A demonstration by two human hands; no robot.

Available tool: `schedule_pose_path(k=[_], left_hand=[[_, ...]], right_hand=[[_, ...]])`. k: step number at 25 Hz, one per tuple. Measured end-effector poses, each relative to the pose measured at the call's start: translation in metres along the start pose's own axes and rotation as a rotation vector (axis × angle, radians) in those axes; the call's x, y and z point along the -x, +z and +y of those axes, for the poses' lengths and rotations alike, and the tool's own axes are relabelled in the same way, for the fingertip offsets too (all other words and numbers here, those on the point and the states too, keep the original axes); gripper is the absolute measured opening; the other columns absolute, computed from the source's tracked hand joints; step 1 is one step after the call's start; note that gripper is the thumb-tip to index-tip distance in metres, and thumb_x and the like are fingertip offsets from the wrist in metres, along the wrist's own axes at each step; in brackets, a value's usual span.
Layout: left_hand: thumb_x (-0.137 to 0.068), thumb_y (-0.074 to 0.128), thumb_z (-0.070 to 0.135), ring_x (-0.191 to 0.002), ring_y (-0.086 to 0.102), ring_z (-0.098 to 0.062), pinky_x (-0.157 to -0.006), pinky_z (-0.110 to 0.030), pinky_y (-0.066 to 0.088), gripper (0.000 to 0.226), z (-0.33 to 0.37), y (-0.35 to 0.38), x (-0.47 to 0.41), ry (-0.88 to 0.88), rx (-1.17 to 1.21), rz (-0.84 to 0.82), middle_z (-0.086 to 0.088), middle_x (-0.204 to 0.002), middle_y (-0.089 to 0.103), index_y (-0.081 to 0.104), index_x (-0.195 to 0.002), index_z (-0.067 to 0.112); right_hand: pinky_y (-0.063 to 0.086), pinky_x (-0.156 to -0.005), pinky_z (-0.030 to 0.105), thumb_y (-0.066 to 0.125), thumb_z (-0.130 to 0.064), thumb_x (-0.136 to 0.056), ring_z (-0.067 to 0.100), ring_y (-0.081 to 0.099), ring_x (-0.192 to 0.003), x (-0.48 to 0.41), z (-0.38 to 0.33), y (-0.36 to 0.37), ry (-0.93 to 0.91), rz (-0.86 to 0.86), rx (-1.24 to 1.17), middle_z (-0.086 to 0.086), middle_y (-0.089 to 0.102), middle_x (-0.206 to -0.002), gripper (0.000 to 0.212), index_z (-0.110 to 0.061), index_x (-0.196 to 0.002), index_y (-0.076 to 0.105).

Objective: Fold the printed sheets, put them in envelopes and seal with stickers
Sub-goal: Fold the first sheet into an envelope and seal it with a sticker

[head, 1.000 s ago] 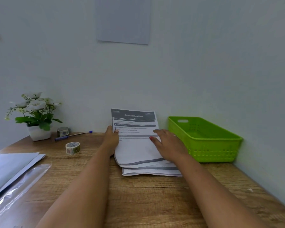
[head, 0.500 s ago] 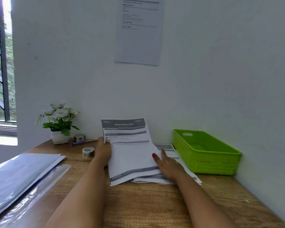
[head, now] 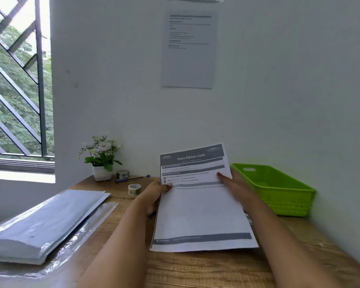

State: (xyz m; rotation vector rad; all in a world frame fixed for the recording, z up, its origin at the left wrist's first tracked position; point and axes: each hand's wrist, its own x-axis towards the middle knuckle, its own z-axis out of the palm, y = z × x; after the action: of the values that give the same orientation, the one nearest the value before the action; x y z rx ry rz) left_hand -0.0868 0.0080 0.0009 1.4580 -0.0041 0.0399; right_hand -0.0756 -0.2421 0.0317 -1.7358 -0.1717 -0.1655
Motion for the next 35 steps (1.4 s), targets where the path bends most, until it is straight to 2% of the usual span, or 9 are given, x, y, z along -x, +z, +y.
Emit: schedule_pose_path(k=[3, 8, 12, 14, 17, 20, 24, 31, 35], left_hand=[[-0.095, 0.050, 0.007, -0.089, 0.062, -0.030, -0.084, -0.045, 0.052, 0.021, 0.014, -0.006, 0.013, 0.029, 0.020, 0.005, -0.014, -0.104, 0.066, 0.055, -0.115, 0.006], [-0.092, 0.051, -0.002, -0.081, 0.062, -0.030, -0.076, -0.049, 0.055, 0.035, 0.026, -0.010, 0.008, 0.019, 0.036, 0.041, -0.018, -0.100, 0.062, 0.044, -0.122, 0.015], [-0.093, 0.053, 0.003, -0.067, 0.064, -0.026, -0.057, -0.038, 0.059, 0.034, 0.017, 0.001, -0.003, 0.090, 0.029, 0.165, -0.015, -0.091, 0.064, 0.041, -0.120, 0.020], [-0.093, 0.054, 0.006, -0.066, 0.065, -0.026, -0.058, -0.040, 0.059, 0.035, 0.013, 0.001, -0.014, 0.142, -0.011, 0.254, -0.015, -0.092, 0.065, 0.039, -0.120, 0.022], [-0.090, 0.060, 0.006, -0.071, 0.066, -0.028, -0.065, -0.043, 0.059, 0.046, 0.012, -0.001, -0.023, 0.221, -0.026, 0.223, -0.015, -0.096, 0.066, 0.032, -0.120, 0.026], [-0.086, 0.064, 0.003, -0.068, 0.068, -0.024, -0.055, -0.036, 0.059, 0.050, 0.012, -0.004, -0.016, 0.215, -0.034, 0.099, -0.015, -0.095, 0.067, 0.038, -0.124, 0.021], [-0.089, 0.058, 0.001, -0.064, 0.068, -0.022, -0.060, -0.034, 0.059, 0.032, 0.011, -0.008, -0.009, 0.154, 0.062, 0.115, -0.014, -0.088, 0.069, 0.054, -0.121, 0.005], [-0.094, 0.054, 0.010, -0.057, 0.063, -0.022, -0.045, -0.033, 0.055, 0.041, 0.021, 0.004, 0.007, 0.139, 0.061, 0.180, -0.016, -0.093, 0.061, 0.034, -0.122, 0.032], [-0.097, 0.047, 0.009, -0.061, 0.063, -0.021, -0.047, -0.029, 0.053, 0.033, 0.024, 0.010, 0.016, 0.284, -0.098, 0.165, -0.013, -0.087, 0.064, 0.042, -0.119, 0.033]], right_hand=[[0.054, -0.063, 0.026, 0.065, -0.014, -0.088, 0.019, 0.065, -0.081, 0.007, -0.005, -0.007, 0.019, -0.021, -0.067, 0.005, 0.069, -0.099, 0.039, -0.014, -0.125, 0.055], [0.054, -0.074, 0.038, 0.066, 0.005, -0.082, 0.025, 0.065, -0.092, 0.008, -0.001, -0.019, 0.076, -0.132, -0.077, 0.011, 0.067, -0.110, 0.078, -0.034, -0.141, 0.032], [0.056, -0.073, 0.041, 0.071, 0.004, -0.078, 0.025, 0.065, -0.100, 0.006, 0.009, -0.012, 0.002, -0.207, -0.069, 0.010, 0.065, -0.116, 0.097, -0.046, -0.143, 0.019], [0.058, -0.073, 0.038, 0.071, 0.005, -0.077, 0.022, 0.065, -0.102, 0.003, 0.014, -0.008, -0.061, -0.240, -0.030, 0.006, 0.066, -0.116, 0.099, -0.051, -0.141, 0.019], [0.057, -0.080, 0.025, 0.069, 0.009, -0.078, 0.013, 0.063, -0.102, -0.003, 0.016, -0.006, -0.173, -0.180, -0.012, 0.006, 0.061, -0.125, 0.077, -0.036, -0.135, 0.044], [0.050, -0.070, 0.005, 0.066, 0.011, -0.079, -0.006, 0.057, -0.090, 0.000, 0.018, -0.004, -0.200, -0.156, 0.049, 0.000, 0.059, -0.123, 0.060, -0.016, -0.131, 0.053], [0.055, -0.069, 0.013, 0.065, 0.012, -0.079, 0.003, 0.066, -0.085, 0.005, 0.018, -0.007, -0.194, -0.155, -0.047, 0.003, 0.066, -0.116, 0.056, -0.015, -0.127, 0.058], [0.057, -0.075, 0.020, 0.066, 0.013, -0.076, 0.004, 0.069, -0.088, 0.015, 0.012, -0.004, -0.226, -0.193, -0.160, -0.006, 0.069, -0.108, 0.055, -0.017, -0.121, 0.062], [0.057, -0.071, 0.018, 0.066, 0.013, -0.077, 0.008, 0.069, -0.080, 0.011, 0.008, -0.012, -0.188, -0.129, -0.199, 0.002, 0.071, -0.100, 0.048, -0.012, -0.117, 0.064]])
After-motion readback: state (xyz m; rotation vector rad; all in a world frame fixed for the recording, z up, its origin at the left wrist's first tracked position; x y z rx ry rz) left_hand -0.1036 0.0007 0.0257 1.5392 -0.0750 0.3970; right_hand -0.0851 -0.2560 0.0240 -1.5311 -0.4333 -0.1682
